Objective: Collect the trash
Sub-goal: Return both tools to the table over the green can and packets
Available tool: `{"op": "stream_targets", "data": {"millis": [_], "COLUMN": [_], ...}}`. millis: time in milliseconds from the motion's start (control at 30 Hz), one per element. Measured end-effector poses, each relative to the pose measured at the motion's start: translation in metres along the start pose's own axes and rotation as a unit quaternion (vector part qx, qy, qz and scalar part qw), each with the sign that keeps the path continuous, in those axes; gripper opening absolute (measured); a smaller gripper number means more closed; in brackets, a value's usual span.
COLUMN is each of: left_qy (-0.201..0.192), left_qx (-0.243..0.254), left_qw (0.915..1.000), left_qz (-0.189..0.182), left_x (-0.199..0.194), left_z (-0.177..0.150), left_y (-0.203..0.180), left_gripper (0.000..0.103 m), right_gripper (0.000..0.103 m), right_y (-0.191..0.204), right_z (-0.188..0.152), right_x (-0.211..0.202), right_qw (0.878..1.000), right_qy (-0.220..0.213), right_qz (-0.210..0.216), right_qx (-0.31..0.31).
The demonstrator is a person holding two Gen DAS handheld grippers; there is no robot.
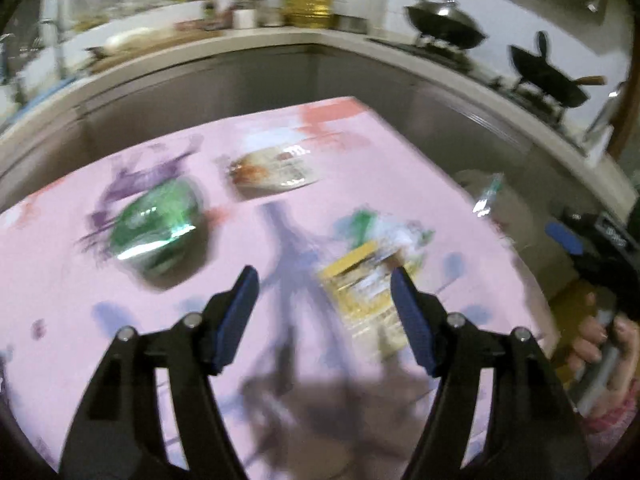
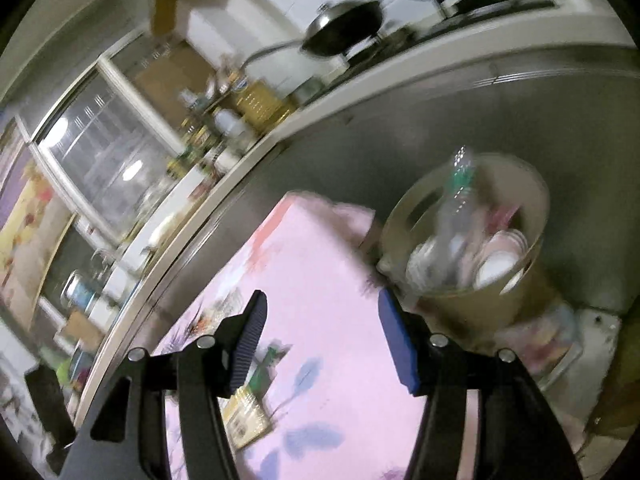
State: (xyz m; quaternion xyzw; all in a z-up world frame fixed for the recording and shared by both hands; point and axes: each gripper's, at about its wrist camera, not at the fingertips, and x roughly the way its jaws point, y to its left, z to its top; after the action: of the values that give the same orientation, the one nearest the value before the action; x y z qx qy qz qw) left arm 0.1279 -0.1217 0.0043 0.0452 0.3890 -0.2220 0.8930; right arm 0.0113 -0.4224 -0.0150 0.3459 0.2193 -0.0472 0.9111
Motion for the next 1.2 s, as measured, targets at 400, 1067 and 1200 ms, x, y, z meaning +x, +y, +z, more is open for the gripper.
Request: {"op": "stream_targets", "data": {"millis": [400, 1067, 1200], "left_qy": [-0.006, -0.015, -0.017], "left_qx": [-0.052, -0.094, -0.097], "left_qw": [0.9905, 0.983, 0.9823], "left_qz": [0.127, 0.156, 0.159], "left_x": [-0.045, -0.062, -0.064], "left_z": [-0.06, -0.091, -0.092], "left_y": [0.106, 0.163, 0.167], "left_gripper": [0.066, 0.066, 0.066], "right_gripper": [0.056, 0.056, 0.056], "right_y": [0.118, 0.16, 0.161], "right_z": [-0.108, -0.159, -0.161], "right_x": [0.023, 0.026, 0.027], "right_qw": [0.989, 0.978, 0.978], "right_qy": [0.11, 0.153, 0.156], "right_qz": [0.046, 0.023, 0.022], "right_qx": [-0.089, -0.138, -0.14]}}
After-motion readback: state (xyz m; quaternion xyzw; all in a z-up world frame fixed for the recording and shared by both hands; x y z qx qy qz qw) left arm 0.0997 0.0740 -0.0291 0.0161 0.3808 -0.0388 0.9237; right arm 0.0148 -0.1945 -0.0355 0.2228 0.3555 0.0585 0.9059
